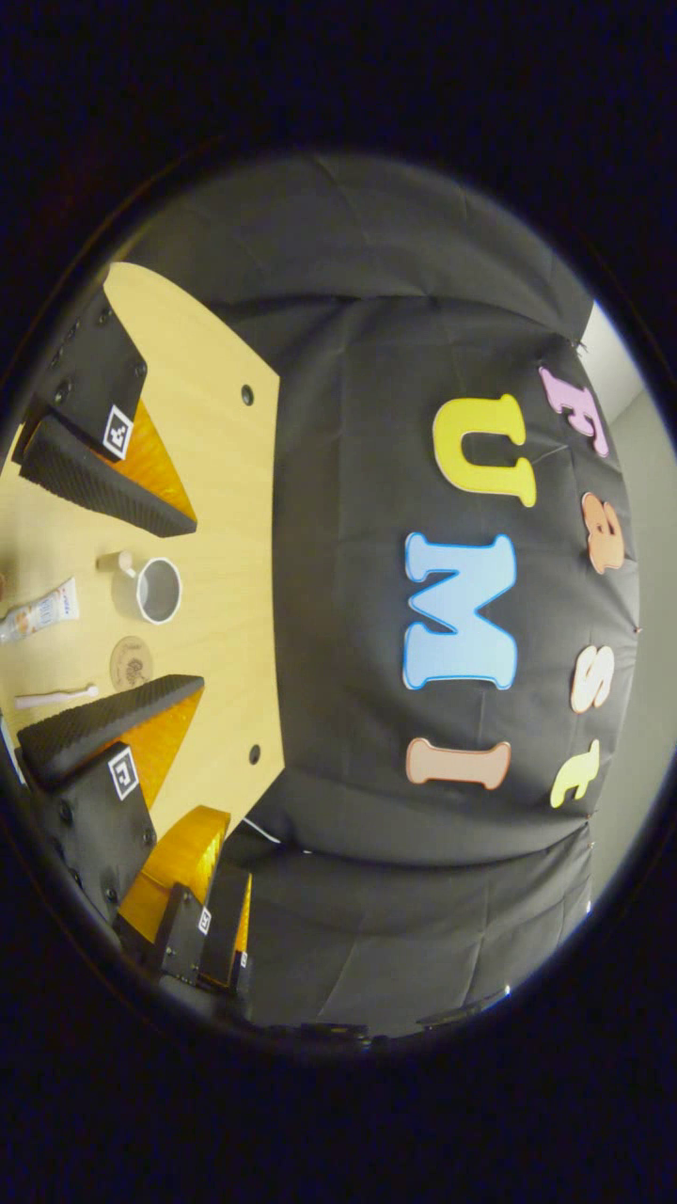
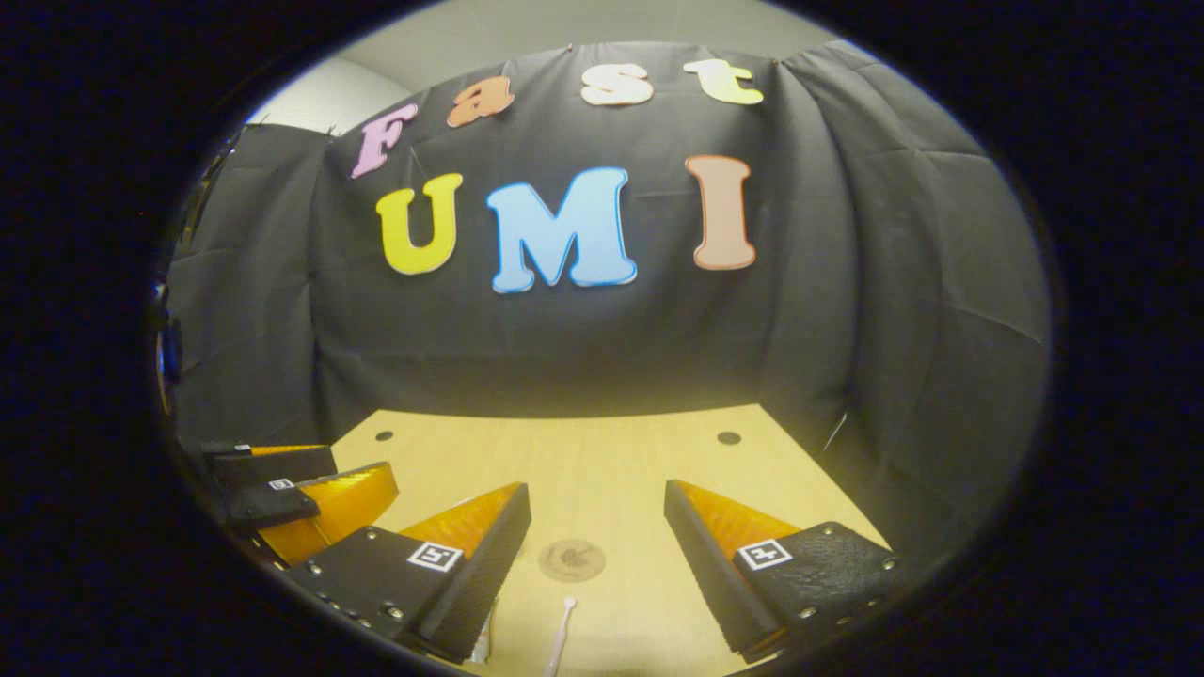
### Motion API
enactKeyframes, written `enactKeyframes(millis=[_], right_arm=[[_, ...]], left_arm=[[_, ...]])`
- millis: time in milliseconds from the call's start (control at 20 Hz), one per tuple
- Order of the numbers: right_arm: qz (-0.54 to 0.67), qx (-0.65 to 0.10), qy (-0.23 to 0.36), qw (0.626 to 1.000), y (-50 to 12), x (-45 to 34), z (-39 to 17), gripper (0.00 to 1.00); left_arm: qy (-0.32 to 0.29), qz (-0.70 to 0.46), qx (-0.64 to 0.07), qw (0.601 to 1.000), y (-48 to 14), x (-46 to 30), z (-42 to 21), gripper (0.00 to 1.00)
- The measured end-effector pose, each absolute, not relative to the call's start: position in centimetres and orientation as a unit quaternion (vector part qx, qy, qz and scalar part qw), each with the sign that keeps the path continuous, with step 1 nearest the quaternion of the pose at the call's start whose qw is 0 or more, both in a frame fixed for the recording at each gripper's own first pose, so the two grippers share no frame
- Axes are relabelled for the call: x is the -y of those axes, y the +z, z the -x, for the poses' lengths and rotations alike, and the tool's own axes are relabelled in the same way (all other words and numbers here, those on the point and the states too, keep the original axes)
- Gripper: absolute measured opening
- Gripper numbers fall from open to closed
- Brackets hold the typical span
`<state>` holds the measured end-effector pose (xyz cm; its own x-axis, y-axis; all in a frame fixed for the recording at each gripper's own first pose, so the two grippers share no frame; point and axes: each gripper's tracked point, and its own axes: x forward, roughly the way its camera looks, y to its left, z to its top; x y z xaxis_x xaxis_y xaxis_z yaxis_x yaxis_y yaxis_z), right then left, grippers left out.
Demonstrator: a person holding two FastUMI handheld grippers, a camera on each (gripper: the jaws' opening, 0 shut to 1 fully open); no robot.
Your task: Put the toothbrush and toothpaste on the desktop into the cup, then pick up the cup and place it on the coaster on the desktop.
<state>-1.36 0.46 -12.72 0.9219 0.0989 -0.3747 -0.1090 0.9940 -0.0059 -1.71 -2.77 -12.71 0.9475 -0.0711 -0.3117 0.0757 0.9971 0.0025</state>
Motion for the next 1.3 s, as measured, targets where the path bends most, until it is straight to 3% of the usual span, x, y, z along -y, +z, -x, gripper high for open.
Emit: enactKeyframes(millis=[600, 850, 1300], right_arm=[[-0.013, -0.411, 0.073, 0.909, -27.3, -1.6, 4.7, 0.93], [-0.010, -0.470, 0.080, 0.879, -31.1, -2.1, 6.4, 0.93], [0.018, -0.549, 0.079, 0.832, -36.5, -2.0, 7.3, 0.92]], left_arm=[[-0.040, 0.012, -0.336, 0.941, -27.9, 1.6, 3.6, 0.95], [-0.042, 0.025, -0.410, 0.911, -33.0, 1.7, 5.1, 0.96], [-0.031, 0.023, -0.473, 0.880, -39.0, 1.0, 5.3, 0.96]])
